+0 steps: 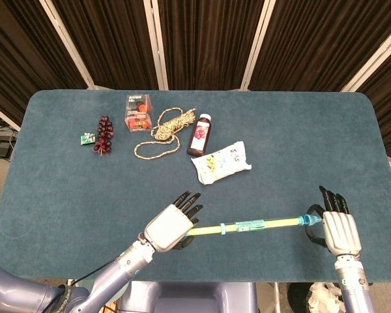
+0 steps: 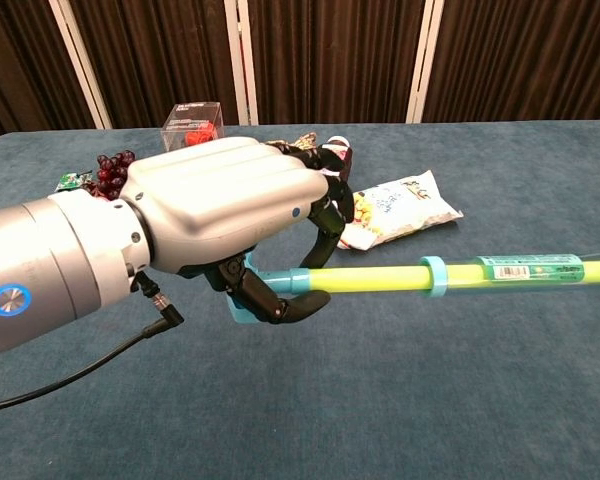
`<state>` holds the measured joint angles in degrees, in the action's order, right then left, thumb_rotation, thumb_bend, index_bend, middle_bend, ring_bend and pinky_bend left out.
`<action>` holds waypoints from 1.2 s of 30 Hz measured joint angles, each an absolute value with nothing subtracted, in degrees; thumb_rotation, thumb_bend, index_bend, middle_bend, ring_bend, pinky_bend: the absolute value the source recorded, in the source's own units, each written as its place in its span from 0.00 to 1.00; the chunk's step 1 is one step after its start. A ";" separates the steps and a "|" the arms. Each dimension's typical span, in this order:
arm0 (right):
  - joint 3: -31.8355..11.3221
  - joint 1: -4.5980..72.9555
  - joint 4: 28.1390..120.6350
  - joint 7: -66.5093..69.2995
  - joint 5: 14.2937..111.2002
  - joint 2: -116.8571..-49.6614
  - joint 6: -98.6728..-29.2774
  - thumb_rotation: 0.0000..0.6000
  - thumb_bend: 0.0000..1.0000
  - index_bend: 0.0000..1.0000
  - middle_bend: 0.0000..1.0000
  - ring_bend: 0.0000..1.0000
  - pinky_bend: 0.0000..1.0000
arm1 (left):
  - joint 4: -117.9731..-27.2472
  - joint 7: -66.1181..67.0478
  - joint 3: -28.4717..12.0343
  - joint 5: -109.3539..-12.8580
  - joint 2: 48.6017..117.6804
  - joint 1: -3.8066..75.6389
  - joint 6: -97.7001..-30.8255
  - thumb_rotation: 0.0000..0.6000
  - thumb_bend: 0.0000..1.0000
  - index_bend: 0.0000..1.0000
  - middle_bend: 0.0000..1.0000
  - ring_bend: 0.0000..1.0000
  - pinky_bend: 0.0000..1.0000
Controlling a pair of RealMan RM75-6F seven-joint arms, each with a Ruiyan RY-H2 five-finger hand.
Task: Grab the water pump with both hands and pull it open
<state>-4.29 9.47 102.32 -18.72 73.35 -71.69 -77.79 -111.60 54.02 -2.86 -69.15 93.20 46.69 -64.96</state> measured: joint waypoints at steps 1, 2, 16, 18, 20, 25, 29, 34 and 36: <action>-4.26 9.47 102.33 -18.60 73.47 -71.69 -77.80 1.00 0.38 0.46 0.03 0.00 0.00 | -111.57 54.04 -2.87 -69.11 93.25 46.69 -64.95 1.00 0.45 0.64 0.19 0.02 0.11; -4.24 9.47 102.34 -18.55 73.54 -71.68 -77.80 1.00 0.38 0.46 0.03 0.00 0.00 | -111.52 54.05 -2.88 -69.04 93.33 46.70 -64.93 1.00 0.45 0.63 0.19 0.02 0.11; -3.93 9.39 102.23 -18.05 74.50 -71.74 -77.92 1.00 0.40 0.60 0.07 0.00 0.00 | -111.03 53.84 -3.11 -68.99 93.67 46.77 -64.90 1.00 0.45 0.63 0.19 0.02 0.11; -4.05 9.38 102.08 -17.84 74.54 -71.76 -78.05 1.00 0.41 0.63 0.07 0.00 0.00 | -110.97 53.77 -3.08 -69.05 93.60 46.75 -64.89 1.00 0.45 0.64 0.19 0.02 0.11; -4.25 9.38 101.98 -17.70 74.43 -71.77 -78.15 1.00 0.41 0.65 0.08 0.00 0.00 | -110.99 53.72 -3.01 -69.09 93.53 46.72 -64.88 1.00 0.45 0.64 0.19 0.02 0.11; -4.81 9.42 101.83 -17.70 73.90 -71.66 -78.37 1.00 0.41 0.71 0.10 0.01 0.00 | -111.12 53.66 -2.83 -69.26 93.09 46.59 -64.95 1.00 0.45 0.64 0.19 0.02 0.11; -5.02 9.44 101.69 -17.89 73.69 -71.57 -78.52 1.00 0.41 0.74 0.11 0.01 0.00 | -111.32 53.50 -2.86 -69.36 92.76 46.50 -65.03 1.00 0.45 0.64 0.19 0.02 0.11; -5.42 9.46 101.57 -17.91 73.22 -71.32 -78.66 1.00 0.41 0.76 0.12 0.02 0.00 | -111.51 53.28 -2.70 -69.51 92.37 46.31 -65.11 1.00 0.45 0.64 0.19 0.02 0.11; -5.65 9.49 101.47 -17.88 72.92 -71.20 -78.67 1.00 0.41 0.77 0.13 0.02 0.00 | -111.46 53.17 -2.59 -69.58 92.13 46.23 -65.08 1.00 0.45 0.64 0.19 0.02 0.11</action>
<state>-5.65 9.49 101.47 -17.88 72.92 -71.20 -78.67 -111.46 53.17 -2.59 -69.58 92.13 46.23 -65.08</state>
